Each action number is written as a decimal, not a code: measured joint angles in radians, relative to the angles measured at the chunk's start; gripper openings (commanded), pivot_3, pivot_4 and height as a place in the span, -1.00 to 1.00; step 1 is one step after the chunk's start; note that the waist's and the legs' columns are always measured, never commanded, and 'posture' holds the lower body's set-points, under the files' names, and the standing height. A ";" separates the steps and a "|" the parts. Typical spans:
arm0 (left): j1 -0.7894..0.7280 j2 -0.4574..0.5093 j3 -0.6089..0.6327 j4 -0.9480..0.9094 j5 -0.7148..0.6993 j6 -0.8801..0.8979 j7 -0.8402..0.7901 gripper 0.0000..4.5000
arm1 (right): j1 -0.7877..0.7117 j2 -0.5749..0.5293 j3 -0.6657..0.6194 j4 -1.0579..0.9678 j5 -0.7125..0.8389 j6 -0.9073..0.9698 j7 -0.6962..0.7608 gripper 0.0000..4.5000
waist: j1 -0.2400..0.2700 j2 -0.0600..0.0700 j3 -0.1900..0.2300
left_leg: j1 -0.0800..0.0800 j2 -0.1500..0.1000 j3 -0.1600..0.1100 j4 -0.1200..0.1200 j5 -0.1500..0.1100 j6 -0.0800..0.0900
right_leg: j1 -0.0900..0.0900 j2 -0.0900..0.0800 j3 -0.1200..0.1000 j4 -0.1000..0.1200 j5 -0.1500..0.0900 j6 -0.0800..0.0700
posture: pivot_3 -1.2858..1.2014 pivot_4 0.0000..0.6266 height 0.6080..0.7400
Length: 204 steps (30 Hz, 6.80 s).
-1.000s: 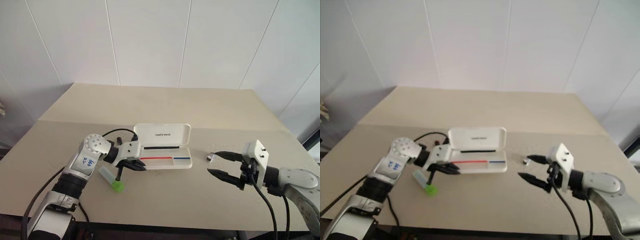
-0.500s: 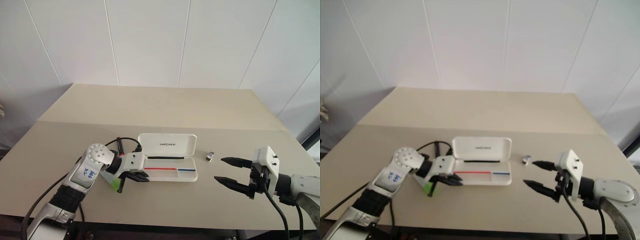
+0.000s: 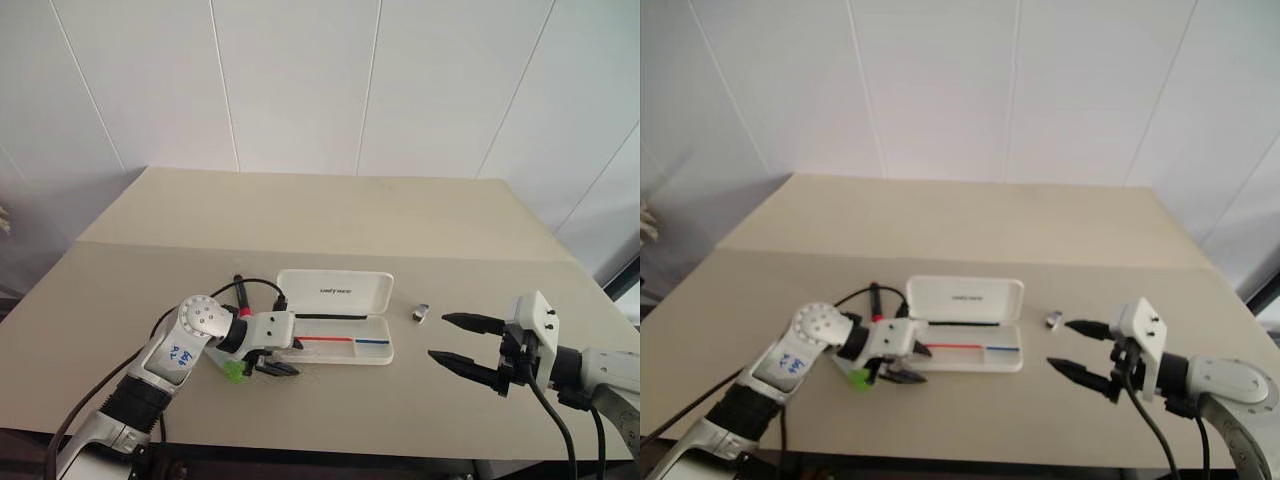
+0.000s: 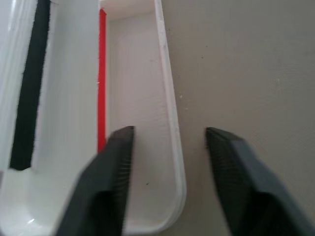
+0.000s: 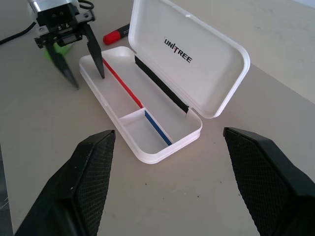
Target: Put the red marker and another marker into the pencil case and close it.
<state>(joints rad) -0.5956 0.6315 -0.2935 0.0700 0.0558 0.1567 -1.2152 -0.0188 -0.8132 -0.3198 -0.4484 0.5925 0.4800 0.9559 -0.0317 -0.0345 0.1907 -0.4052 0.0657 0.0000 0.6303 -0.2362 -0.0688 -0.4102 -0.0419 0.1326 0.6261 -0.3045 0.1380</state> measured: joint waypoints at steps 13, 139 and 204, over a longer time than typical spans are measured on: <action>0.055 0.078 0.062 -0.262 -0.110 0.199 0.001 0.99 | -0.041 -0.011 0.008 0.015 -0.001 0.000 0.012 1.00 | 0.000 0.000 0.000 | 0.001 0.000 0.001 0.000 0.000 0.000 | 0.000 0.000 0.001 0.000 -0.002 -0.004 | 0.03 -0.52 1.00; -0.493 0.038 0.227 0.519 -0.078 0.163 0.507 -0.71 | -0.223 0.053 0.109 0.180 0.025 -0.087 0.109 1.00 | 0.003 -0.004 0.002 | -0.001 0.000 0.003 -0.003 -0.002 -0.003 | -0.001 0.000 0.000 -0.005 0.006 0.012 | 0.03 -0.52 1.00; -0.372 -0.307 -0.216 0.224 0.081 0.202 0.283 -0.16 | 0.103 0.039 -0.102 0.004 0.058 -0.128 -0.015 1.00 | 0.003 -0.004 0.002 | 0.000 -0.001 0.007 0.000 -0.001 -0.001 | -0.001 0.000 0.008 -0.005 0.004 0.007 | 0.03 -0.52 1.00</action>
<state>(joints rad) -0.9674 0.3241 -0.5095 0.2942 0.1367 0.3590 -0.9318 0.0840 -0.7746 -0.4221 -0.4442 0.6503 0.3516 0.9411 -0.0291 -0.0388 0.1931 -0.4051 0.0649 0.0066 0.6305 -0.2375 -0.0693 -0.4108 -0.0418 0.1402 0.6215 -0.3010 0.1447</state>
